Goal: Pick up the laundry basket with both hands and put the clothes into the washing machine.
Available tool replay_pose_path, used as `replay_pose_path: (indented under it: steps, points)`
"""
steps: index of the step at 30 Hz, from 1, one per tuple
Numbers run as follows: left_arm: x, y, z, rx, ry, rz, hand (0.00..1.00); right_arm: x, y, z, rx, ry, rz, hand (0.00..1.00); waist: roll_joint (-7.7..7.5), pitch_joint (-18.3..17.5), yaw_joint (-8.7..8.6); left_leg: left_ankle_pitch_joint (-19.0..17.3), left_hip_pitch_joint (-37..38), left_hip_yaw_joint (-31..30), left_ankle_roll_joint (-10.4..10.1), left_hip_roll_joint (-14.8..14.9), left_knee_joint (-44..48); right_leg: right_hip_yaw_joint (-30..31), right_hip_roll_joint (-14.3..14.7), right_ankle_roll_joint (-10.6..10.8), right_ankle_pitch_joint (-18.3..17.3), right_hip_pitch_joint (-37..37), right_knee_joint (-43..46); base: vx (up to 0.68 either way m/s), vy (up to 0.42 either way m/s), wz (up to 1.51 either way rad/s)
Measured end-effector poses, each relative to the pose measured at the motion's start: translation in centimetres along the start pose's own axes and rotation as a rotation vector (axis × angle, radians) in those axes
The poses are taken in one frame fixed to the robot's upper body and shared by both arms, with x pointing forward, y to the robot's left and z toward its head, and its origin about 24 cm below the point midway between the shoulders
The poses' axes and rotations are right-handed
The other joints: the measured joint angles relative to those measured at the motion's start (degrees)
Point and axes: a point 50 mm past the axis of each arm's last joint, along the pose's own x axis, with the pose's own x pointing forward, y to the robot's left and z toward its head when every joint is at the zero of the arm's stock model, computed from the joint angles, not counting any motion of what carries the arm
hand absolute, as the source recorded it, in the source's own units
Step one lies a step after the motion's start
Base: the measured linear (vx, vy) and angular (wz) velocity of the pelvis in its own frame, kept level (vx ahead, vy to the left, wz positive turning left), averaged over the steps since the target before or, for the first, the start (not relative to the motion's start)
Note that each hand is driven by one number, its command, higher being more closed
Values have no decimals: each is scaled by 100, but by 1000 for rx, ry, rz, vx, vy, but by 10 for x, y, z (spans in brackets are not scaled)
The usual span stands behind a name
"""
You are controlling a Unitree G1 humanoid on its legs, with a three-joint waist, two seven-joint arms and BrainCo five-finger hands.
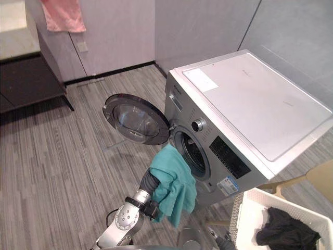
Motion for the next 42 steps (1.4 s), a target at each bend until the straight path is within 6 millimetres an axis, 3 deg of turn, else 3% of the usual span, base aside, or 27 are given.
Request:
replay_pose_path:
  steps: [1, 3, 6, 8, 9, 10, 12, 13, 14, 15, 16, 17, 18, 19, 20, 21, 23, 24, 29, 30, 33, 34, 36, 40, 42]
  points:
    - [1, -2, -1, -5, 9, -4, 100, 2, 0, 4, -12, -12, 6, 0, 51, 25, -112, 72, -48, -210, -72, -27, -48, 13, 56, 37, 30, 76, -16, 156, -130, 99]
    - [0, -8, 5, -17, -10, -25, 100, 3, -2, 13, -24, -49, 12, 0, 211, 94, -22, 412, 217, -379, -113, -92, -553, -259, 23, -59, -51, 234, -43, 202, -70, 73]
    - [5, -10, 12, -36, -46, -23, 100, 0, -1, 16, -29, -73, 37, 0, 348, 80, -27, 774, 402, -401, -133, 20, -323, -864, -67, -60, -229, 892, -103, 273, -167, 98]
    - [4, -12, 24, -59, -98, -23, 100, -2, 4, 19, -41, -94, 67, 0, 285, 89, -5, 726, 138, -281, -60, 148, 638, -1096, -71, -59, -224, 1291, -179, 229, -147, 74]
    - [2, -10, 31, -63, -128, -18, 100, -3, 8, 23, -47, -115, 87, 0, 270, 91, 51, 707, -194, -119, -24, 328, 1568, -1106, -9, -59, -225, 1455, -244, 139, -96, 20]
    - [-1, -4, 36, -67, -149, 15, 100, -4, 11, 29, -47, -145, 100, 0, 310, 67, 207, 742, -425, 49, 28, 611, 2371, -1058, 137, -59, -226, 1660, -421, 131, -76, -14]
    - [-5, 6, 36, -75, -153, 69, 100, -5, 15, 37, -41, -180, 114, 0, 337, 13, 355, 884, -608, 164, 219, 923, 3064, -844, 300, -60, -225, 1917, -730, 185, -48, -68]
    - [-6, 9, 34, -75, -141, 86, 100, -5, 16, 39, -38, -190, 116, 0, 285, 19, 368, 896, -795, 159, 196, 981, 3495, -639, 319, -69, -220, 2081, -930, 227, -17, -68]
    - [-6, 9, 34, -76, -136, 87, 100, -5, 17, 41, -36, -195, 118, 0, 286, 25, 411, 624, -861, 131, 137, 976, 3610, -524, 322, -87, -229, 2109, -977, 241, 40, -62]
    - [-6, 9, 33, -74, -129, 81, 100, -5, 16, 46, -31, -212, 114, 0, 295, 21, 442, 16, -945, 96, 59, 809, 3641, -248, 263, -161, -272, 2122, -1009, 264, 146, -60]
    - [-6, 9, 33, -74, -123, 78, 100, -4, 16, 47, -30, -216, 111, 0, 269, 31, 463, -401, -1059, -89, 157, 488, 3415, 20, 147, -183, -285, 2124, -1009, 245, 185, -59]
    - [-5, 9, 33, -74, -124, 78, 100, -4, 17, 49, -30, -218, 114, 0, 227, 54, 475, -507, -1102, -232, 194, 282, 3199, 157, 69, -181, -285, 2125, -1002, 227, 254, -68]
    - [-5, 8, 33, -77, -123, 79, 100, -3, 22, 53, -29, -230, 124, 0, 207, 65, 497, -481, -1063, -683, 141, -133, 2300, 375, -44, -147, -294, 2049, -854, 208, 282, -108]
    - [-5, 7, 33, -84, -127, 87, 100, -3, 21, 58, -39, -248, 122, 0, 379, 36, 597, 181, -813, -1152, 20, -137, 1366, 596, 64, 32, -347, 1979, -653, 172, 234, -131]
    - [-5, 7, 33, -78, -129, 87, 100, -3, 23, 59, -40, -255, 127, 0, 474, 1, 644, 273, -717, -1328, -171, -54, 1283, 739, 149, 194, -453, 1972, -585, 194, 293, -138]
    - [-6, 11, 29, -62, -109, 93, 100, -6, 36, 56, -33, -246, 161, 0, 296, -68, 571, -44, -651, -1197, -155, -109, 1502, 986, 64, 333, -584, 2001, -569, 151, 253, -113]
    - [-7, 10, 25, -67, -90, 91, 100, -9, 45, 50, -35, -230, 188, 0, 35, -191, 535, -164, -616, -763, -51, -67, 1508, 1384, -20, 375, -435, 1762, -538, 147, 259, -98]
    - [-8, 10, 24, -67, -87, 93, 100, -9, 45, 51, -34, -233, 188, 0, -7, -211, 501, -170, -615, -668, -39, -38, 1515, 1489, -19, 389, -358, 1701, -546, 63, 168, -79]
    - [-13, 14, 21, -44, -64, 91, 100, -9, 44, 51, -35, -234, 186, 0, 99, -187, 463, -211, -33, 592, -49, 477, 1229, 2271, 194, 541, 305, 1308, -674, -45, 90, -139]
    - [-13, 14, 20, -42, -63, 92, 100, -9, 44, 50, -37, -230, 185, 0, 123, -207, 469, -243, 8, 740, -62, 550, 1145, 2131, 218, 565, 364, 1221, -706, -139, -95, -136]
    - [-15, 23, 10, -24, -16, 131, 100, -7, 43, 44, -61, -206, 177, 0, 135, -229, 474, -230, 296, 1455, -208, 728, 832, 422, 3, 373, 392, 1015, -949, -129, -172, -130]
    - [-16, 27, 3, -22, 16, 148, 100, -4, 37, 39, -92, -184, 160, 0, 241, -249, 414, -263, 377, 1588, -282, 752, 713, -366, -175, 214, 333, 1021, -1022, -47, -131, -68]
    - [-17, 28, -3, -21, 45, 156, 100, 0, 24, 30, -130, -138, 124, 0, 341, -311, 350, -213, 473, 1585, -371, 712, 505, -1295, -406, 157, 368, 1023, -1013, 21, -107, -64]
    - [-21, 45, -10, -7, 77, 226, 100, 6, 7, 28, -151, -110, 72, 0, 745, -416, 280, 38, 667, 1395, -405, 807, 276, -1057, -45, 244, 503, 1025, -1173, 120, -153, -66]
    - [-19, 50, -9, -8, 76, 259, 100, 6, 5, 29, -147, -112, 62, 0, 738, -392, 272, 114, 685, 1353, -334, 968, 635, -1043, 53, 218, 490, 1198, -1202, 217, -222, -19]
